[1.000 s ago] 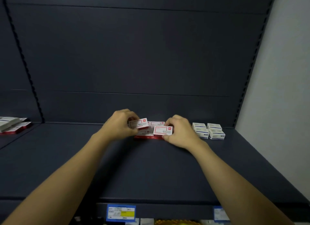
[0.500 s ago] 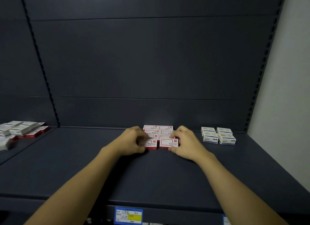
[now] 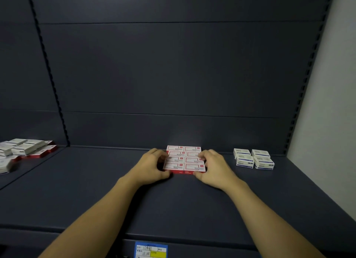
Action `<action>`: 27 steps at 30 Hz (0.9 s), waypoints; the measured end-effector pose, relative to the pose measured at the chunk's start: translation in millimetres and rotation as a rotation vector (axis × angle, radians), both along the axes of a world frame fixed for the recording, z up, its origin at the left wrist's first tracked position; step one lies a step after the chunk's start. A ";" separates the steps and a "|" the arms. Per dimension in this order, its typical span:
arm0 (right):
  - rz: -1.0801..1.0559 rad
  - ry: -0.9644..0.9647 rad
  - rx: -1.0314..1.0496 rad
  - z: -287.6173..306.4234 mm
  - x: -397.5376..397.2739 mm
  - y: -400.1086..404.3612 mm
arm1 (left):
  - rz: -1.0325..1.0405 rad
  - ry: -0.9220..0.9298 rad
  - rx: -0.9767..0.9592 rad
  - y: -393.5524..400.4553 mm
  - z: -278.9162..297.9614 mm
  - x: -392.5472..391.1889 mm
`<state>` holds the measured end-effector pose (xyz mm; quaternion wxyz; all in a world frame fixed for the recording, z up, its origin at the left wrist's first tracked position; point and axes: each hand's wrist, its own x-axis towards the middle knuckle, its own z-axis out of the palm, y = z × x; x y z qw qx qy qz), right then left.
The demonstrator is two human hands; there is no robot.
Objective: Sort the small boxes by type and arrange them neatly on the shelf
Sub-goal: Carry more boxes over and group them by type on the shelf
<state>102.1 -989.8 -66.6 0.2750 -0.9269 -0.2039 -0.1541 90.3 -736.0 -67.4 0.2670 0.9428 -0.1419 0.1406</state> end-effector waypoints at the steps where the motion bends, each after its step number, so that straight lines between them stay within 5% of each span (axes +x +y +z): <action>1: 0.004 0.002 -0.002 -0.2 -0.2 2.4 | 0.003 -0.001 -0.011 0.7 0.0 0.1; 27: -0.131 0.171 0.038 2.6 -0.7 8.9 | 0.020 0.075 -0.093 2.0 1.3 0.6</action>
